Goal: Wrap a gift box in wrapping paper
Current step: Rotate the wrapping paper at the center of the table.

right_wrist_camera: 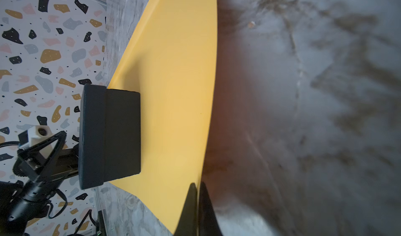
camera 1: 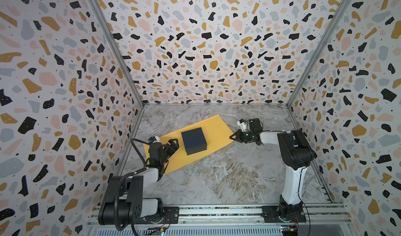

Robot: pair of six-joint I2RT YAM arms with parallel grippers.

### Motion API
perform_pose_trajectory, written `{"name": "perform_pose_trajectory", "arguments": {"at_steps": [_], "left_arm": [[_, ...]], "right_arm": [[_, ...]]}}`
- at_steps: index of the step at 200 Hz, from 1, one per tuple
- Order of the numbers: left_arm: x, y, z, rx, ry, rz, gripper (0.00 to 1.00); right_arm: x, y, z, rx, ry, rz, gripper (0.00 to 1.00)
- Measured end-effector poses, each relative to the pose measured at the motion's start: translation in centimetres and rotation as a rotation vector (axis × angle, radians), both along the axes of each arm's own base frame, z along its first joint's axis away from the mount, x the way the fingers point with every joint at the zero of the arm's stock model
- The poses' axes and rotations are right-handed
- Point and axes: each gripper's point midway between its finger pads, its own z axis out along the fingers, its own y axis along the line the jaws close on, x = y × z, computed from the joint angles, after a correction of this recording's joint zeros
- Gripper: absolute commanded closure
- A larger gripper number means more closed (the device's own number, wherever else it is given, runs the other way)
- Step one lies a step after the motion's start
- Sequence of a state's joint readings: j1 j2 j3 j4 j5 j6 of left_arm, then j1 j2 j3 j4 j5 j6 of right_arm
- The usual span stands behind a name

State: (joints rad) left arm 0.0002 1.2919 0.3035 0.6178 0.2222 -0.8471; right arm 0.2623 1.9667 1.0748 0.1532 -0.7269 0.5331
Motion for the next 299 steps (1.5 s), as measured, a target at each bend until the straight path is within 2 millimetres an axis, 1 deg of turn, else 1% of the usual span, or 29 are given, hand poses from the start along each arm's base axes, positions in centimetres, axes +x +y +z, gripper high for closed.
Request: {"name": "perform_pose_trajectory", "arguments": {"at_steps": [16,35,54,69,87,102,118,144,180,197,212,224,237,255,271,288,299], "left_arm": [[-0.4,-0.8,1.1,-0.029,-0.024,-0.037,0.05],[-1.1,-1.6,2.6,-0.054,-0.052,-0.080,0.05],[-2.2,-2.0,3.6,-0.057,-0.070,-0.108,0.05],[-2.9,-2.3,4.1,-0.053,-0.074,-0.130,0.05],[-3.6,-2.8,3.7,-0.042,-0.053,-0.157,0.05],[-4.1,-3.4,2.7,-0.032,-0.012,-0.183,0.05],[-4.6,-3.8,1.6,-0.014,0.029,-0.203,0.05],[-4.7,-3.7,0.4,0.026,0.079,-0.202,0.06],[-2.9,-2.7,-0.2,0.071,0.105,-0.148,0.11],[-1.9,-2.6,-1.0,0.074,0.119,-0.134,0.14],[-1.1,-3.0,-1.9,0.078,0.141,-0.138,0.15],[-0.5,-3.7,-2.4,0.089,0.155,-0.155,0.16],[0.2,-4.8,-2.7,0.102,0.157,-0.186,0.17],[0.8,-5.7,-2.9,0.110,0.146,-0.213,0.21],[0.8,-5.9,-3.7,0.117,0.154,-0.222,0.23],[0.0,-5.7,-4.9,0.128,0.173,-0.223,0.26],[-0.3,-5.6,-5.0,0.130,0.155,-0.223,0.28]], "right_arm": [[-2.4,-1.4,0.9,-0.020,-0.016,-0.012,1.00],[-5.9,-3.2,1.4,-0.041,-0.024,-0.029,1.00],[-10.2,-4.9,0.7,-0.074,-0.005,-0.046,1.00],[-13.1,-6.1,0.0,-0.094,0.017,-0.059,0.99],[-15.8,-7.5,-0.7,-0.116,0.040,-0.079,0.99],[-17.0,-8.4,-1.0,-0.125,0.051,-0.101,0.99],[-17.7,-9.0,-1.2,-0.127,0.062,-0.115,0.99],[-17.8,-9.5,-1.4,-0.130,0.073,-0.135,0.99],[-17.2,-10.5,-2.1,-0.144,0.098,-0.168,0.97],[-16.7,-10.9,-2.4,-0.159,0.104,-0.178,0.97],[-16.3,-11.0,-2.6,-0.165,0.103,-0.178,0.97],[-16.3,-11.0,-2.8,-0.168,0.103,-0.177,0.97],[-16.2,-11.1,-2.8,-0.171,0.101,-0.175,0.97],[-16.2,-11.1,-2.9,-0.173,0.097,-0.171,0.97],[-16.2,-11.0,-2.9,-0.174,0.095,-0.169,0.97],[-16.2,-11.0,-2.9,-0.174,0.096,-0.166,0.97],[-16.2,-11.0,-2.9,-0.174,0.096,-0.166,0.96]]}}
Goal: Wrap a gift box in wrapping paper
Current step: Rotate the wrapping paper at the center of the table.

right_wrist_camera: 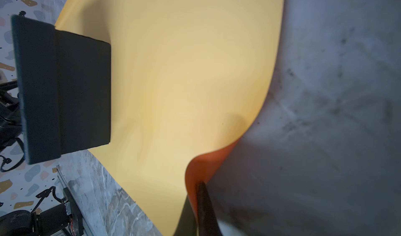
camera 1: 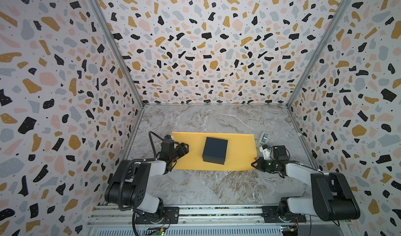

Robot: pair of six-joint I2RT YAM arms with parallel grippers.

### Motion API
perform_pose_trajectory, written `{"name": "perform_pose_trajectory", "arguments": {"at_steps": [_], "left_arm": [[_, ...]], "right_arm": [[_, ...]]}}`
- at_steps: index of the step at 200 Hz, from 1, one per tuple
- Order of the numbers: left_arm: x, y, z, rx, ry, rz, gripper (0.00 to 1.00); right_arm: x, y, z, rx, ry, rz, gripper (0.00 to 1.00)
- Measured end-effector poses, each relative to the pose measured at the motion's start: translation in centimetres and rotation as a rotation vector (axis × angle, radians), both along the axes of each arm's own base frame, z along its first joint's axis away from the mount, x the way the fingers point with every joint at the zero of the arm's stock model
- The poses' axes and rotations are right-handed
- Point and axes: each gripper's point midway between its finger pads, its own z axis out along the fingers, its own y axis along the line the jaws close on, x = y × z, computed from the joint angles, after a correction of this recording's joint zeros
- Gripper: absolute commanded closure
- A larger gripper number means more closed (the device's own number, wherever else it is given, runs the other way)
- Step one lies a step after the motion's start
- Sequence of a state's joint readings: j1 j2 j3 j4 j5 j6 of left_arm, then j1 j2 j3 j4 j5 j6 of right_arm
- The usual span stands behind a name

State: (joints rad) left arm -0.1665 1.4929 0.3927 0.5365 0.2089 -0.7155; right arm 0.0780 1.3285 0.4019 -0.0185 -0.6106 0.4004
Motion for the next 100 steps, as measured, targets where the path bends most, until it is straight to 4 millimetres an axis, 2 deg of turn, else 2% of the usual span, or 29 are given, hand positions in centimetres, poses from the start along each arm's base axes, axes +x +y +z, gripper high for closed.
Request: {"name": "perform_pose_trajectory", "arguments": {"at_steps": [59,87,100], "left_arm": [[-4.8,0.9,-0.1,-0.010,-0.041,0.012,0.32],[-6.9,1.8,-0.2,0.002,-0.028,0.039,0.32],[-7.5,2.2,0.1,0.012,-0.030,0.056,0.28]], "right_arm": [[-0.5,0.5,0.0,0.006,0.013,0.020,0.95],[-0.3,0.3,0.1,-0.002,0.017,0.013,0.94],[0.1,0.0,0.2,-0.006,0.011,0.001,0.93]]}}
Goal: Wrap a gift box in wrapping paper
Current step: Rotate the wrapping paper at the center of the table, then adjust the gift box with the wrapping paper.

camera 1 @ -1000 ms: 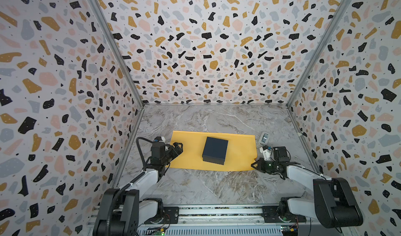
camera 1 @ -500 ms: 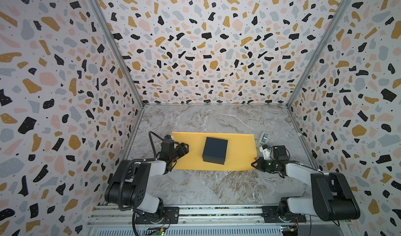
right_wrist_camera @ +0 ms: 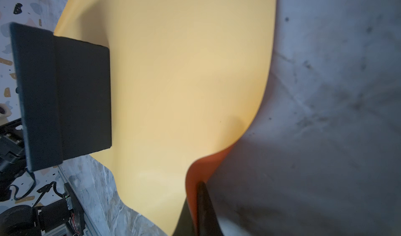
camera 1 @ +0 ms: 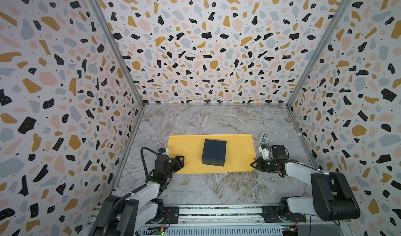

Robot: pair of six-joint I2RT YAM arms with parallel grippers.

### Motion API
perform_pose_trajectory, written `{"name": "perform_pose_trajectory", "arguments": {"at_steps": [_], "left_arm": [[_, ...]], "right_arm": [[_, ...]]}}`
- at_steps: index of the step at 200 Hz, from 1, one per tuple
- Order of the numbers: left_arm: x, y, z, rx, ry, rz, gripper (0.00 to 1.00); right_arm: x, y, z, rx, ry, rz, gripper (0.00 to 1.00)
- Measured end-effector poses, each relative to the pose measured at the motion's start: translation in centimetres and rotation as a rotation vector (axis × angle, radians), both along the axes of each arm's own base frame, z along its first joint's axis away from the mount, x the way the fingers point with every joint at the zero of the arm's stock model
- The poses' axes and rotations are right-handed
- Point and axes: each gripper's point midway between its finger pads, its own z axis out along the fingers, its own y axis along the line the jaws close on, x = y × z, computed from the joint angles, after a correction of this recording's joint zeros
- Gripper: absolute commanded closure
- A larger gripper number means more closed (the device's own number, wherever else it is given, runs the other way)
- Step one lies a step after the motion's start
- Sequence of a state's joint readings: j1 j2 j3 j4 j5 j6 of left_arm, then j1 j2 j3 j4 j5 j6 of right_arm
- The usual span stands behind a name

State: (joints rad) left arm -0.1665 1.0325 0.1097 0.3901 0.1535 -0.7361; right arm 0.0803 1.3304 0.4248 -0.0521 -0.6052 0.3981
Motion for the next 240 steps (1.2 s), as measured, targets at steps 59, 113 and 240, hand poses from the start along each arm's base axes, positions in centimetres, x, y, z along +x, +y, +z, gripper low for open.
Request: {"name": "perform_pose_trajectory", "arguments": {"at_steps": [59,113,240], "left_arm": [[2.0,0.1,3.9,0.008,-0.057,0.018,0.19],[4.4,-4.1,10.3,-0.031,-0.188,-0.133,0.14],[3.8,-12.8,4.8,-0.095,0.019,-0.450,0.17]], "right_arm": [[1.3,-1.1,0.6,-0.068,-0.033,-0.029,0.58],[3.2,-0.3,8.6,-0.199,-0.330,-0.032,0.25],[1.7,16.1,7.4,0.077,-0.233,0.380,0.16]]}}
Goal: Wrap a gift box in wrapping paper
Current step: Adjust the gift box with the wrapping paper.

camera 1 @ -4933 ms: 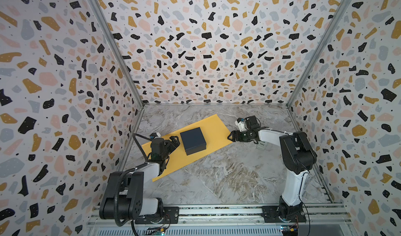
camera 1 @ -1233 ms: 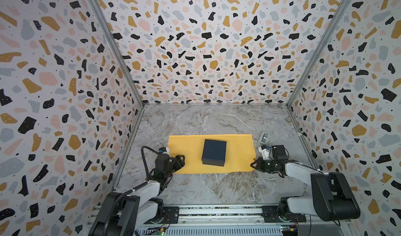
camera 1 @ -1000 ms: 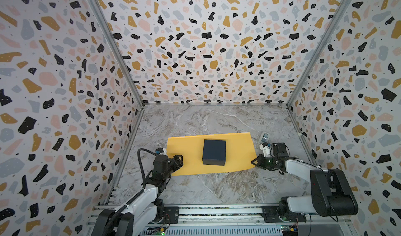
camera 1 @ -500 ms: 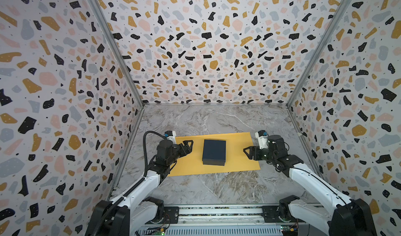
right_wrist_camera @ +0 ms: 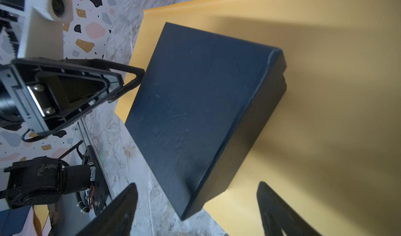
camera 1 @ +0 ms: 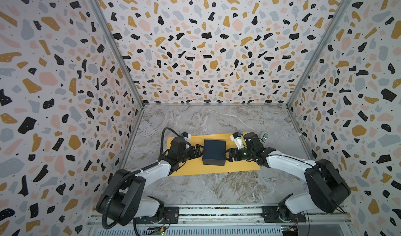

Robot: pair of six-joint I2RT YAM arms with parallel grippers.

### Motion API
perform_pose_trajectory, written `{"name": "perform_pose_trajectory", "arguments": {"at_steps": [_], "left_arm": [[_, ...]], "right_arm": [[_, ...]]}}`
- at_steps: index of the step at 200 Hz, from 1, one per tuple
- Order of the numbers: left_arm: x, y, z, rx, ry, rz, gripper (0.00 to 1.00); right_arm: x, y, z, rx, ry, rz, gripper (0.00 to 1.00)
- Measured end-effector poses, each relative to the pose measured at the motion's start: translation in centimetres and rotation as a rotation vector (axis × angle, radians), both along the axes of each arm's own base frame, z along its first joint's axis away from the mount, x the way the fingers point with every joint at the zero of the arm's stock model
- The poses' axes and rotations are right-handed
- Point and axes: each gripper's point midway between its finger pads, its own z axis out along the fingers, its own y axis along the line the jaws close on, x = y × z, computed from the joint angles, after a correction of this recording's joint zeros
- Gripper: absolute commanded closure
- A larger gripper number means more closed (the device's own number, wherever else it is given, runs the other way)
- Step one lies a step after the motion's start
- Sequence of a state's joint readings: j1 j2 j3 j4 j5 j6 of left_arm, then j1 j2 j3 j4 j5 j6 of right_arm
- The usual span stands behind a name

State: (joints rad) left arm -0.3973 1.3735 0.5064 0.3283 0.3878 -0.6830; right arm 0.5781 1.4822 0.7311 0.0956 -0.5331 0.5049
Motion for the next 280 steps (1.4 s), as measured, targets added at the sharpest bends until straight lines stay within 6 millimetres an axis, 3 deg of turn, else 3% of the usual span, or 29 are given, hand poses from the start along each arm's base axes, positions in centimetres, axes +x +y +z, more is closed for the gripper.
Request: {"name": "perform_pose_trajectory", "arguments": {"at_steps": [40,138,189,207,220,254,280], "left_arm": [[-0.1,-1.2,-0.2,-0.031,0.005,-0.033,0.20],[0.6,-2.5,0.1,-0.088,0.011,-0.044,0.25],[1.3,-2.1,0.1,-0.076,0.006,-0.004,0.22],[1.5,-1.6,0.4,-0.058,-0.009,0.020,0.18],[1.6,-0.9,1.2,-0.027,-0.038,0.048,0.15],[2.0,1.9,5.7,0.096,-0.223,0.144,0.12],[1.6,0.7,8.5,0.230,-0.360,0.119,0.11]], "right_arm": [[0.6,0.9,-0.6,0.029,0.027,0.004,0.20],[3.6,3.4,1.1,0.110,0.007,0.003,0.33],[4.7,3.7,1.3,0.101,-0.005,-0.010,0.28],[5.2,2.9,1.2,0.092,-0.012,-0.023,0.27],[5.5,1.1,0.9,0.086,-0.012,-0.052,0.27],[6.6,-4.6,0.5,0.055,-0.031,-0.158,0.37],[6.4,-6.4,-0.8,0.032,-0.012,-0.183,0.48]]}}
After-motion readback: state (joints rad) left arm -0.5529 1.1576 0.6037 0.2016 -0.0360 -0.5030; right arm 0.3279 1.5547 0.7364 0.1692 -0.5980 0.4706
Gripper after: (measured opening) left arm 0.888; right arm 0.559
